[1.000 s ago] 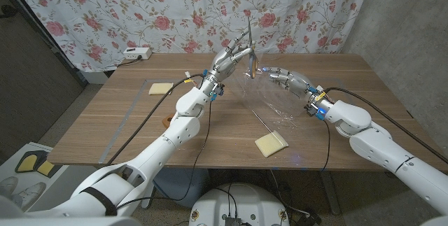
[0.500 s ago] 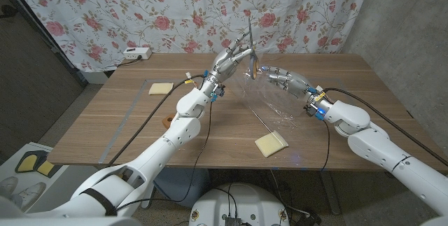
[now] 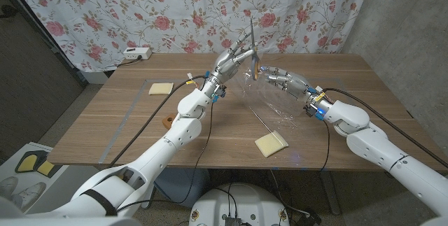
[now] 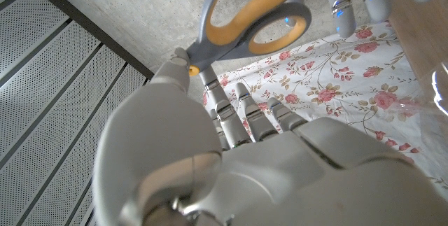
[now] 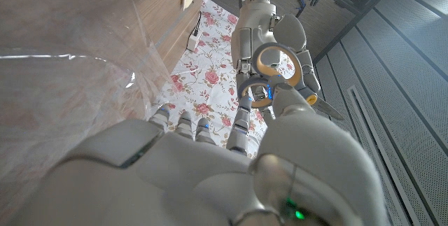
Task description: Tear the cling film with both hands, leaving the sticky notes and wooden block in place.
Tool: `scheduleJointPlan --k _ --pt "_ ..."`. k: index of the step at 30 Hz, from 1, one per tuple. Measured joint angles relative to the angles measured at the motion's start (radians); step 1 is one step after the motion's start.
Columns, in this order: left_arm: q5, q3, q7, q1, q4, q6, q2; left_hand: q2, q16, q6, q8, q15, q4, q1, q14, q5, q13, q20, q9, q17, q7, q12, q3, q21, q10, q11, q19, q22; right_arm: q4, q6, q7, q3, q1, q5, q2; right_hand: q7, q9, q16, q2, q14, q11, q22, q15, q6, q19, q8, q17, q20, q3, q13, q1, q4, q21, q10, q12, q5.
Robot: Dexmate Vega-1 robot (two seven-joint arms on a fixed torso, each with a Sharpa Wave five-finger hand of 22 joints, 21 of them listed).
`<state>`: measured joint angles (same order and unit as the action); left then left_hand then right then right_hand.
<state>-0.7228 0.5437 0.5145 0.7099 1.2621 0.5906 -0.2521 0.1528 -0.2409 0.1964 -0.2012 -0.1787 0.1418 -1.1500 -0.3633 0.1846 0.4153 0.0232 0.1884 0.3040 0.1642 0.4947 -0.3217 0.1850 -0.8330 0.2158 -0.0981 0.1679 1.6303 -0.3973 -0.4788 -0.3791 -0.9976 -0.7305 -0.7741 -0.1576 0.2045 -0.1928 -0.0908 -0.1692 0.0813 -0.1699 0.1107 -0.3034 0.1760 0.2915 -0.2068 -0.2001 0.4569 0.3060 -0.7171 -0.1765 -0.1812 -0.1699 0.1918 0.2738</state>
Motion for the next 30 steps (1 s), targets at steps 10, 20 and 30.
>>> scheduleJointPlan --k 10,20,30 --pt "0.000 0.005 0.000 0.001 0.003 -0.008 0.002 0.001 -0.007 0.000 0.000 0.000 0.000 0.002 0.000 -0.001 0.000 0.000 0.000 0.005 0.000 0.000 0.000 0.000 0.000 0.000 0.000 0.000 -0.019 -0.006 -0.051 -0.002 0.012 -0.029 0.010 -0.005 -0.005 -0.008 -0.007 -0.002 -0.005 0.000 -0.002 -0.005 0.000 0.000 0.000 0.000 0.010 -0.005 -0.015 0.002 0.000 -0.006 0.000 0.008" --pt "-0.002 0.006 0.001 0.003 0.003 -0.008 0.006 0.005 -0.007 0.000 0.000 0.000 0.000 0.005 0.000 0.001 0.000 0.000 0.000 0.005 0.000 0.000 0.000 0.000 0.000 0.000 0.000 0.000 -0.027 -0.006 -0.066 -0.002 0.013 -0.038 0.013 0.002 -0.005 -0.008 -0.007 -0.002 -0.005 0.000 -0.002 -0.013 0.000 0.000 0.000 0.000 0.017 -0.010 -0.023 0.000 0.000 -0.006 0.005 0.008" --pt "-0.014 0.005 0.011 0.003 -0.004 -0.008 0.014 0.005 -0.007 0.000 0.000 0.000 0.000 0.005 0.000 0.001 0.000 0.000 0.000 0.005 0.000 0.000 0.000 0.000 0.000 0.000 0.000 0.000 -0.031 -0.006 -0.078 -0.004 0.017 -0.039 0.014 0.002 -0.005 -0.008 -0.010 -0.002 -0.009 0.000 -0.002 -0.013 0.000 -0.007 0.000 0.000 0.018 -0.015 -0.038 -0.001 -0.004 -0.002 0.005 0.012"
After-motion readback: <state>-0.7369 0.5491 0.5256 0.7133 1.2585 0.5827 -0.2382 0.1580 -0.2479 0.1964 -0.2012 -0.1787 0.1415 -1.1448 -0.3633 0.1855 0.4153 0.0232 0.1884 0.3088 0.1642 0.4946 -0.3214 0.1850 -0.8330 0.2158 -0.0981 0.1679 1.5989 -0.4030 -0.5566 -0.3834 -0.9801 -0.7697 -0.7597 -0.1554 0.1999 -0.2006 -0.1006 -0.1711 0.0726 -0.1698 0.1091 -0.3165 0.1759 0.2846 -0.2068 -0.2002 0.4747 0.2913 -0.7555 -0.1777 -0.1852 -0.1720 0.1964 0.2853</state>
